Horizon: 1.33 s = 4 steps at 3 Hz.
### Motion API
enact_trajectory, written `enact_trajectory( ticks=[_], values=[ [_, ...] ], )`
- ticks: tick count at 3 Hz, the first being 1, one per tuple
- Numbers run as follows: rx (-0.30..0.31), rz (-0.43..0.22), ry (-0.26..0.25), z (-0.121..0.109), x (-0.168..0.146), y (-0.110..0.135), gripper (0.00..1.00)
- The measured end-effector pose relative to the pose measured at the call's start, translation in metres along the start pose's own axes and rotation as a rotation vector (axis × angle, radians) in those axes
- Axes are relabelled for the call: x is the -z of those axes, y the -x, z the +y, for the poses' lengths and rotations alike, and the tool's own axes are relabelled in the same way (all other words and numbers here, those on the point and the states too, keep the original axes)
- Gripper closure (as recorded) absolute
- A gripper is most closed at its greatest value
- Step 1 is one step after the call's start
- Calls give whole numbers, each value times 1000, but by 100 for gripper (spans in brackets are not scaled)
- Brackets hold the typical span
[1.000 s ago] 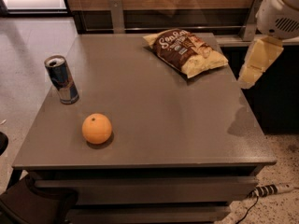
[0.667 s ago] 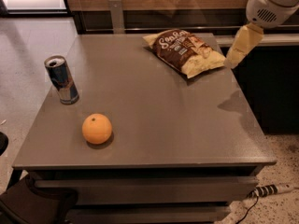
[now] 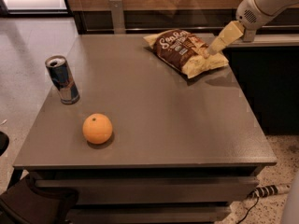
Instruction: Move brown chip bag near orange
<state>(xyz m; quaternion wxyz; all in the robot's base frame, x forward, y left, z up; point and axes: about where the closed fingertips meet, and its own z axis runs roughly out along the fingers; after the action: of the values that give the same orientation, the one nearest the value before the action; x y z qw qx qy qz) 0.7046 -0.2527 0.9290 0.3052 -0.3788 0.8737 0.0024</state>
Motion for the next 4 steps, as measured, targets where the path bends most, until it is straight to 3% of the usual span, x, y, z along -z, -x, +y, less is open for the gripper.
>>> enact_trajectory(
  ticks=[1,2,4],
  values=[
    [-106,-76,134,2,-34,6,0],
    [-121,-100,157,2,-40,10,0],
    [-108,-77,152,13,-50,15,0]
  ],
)
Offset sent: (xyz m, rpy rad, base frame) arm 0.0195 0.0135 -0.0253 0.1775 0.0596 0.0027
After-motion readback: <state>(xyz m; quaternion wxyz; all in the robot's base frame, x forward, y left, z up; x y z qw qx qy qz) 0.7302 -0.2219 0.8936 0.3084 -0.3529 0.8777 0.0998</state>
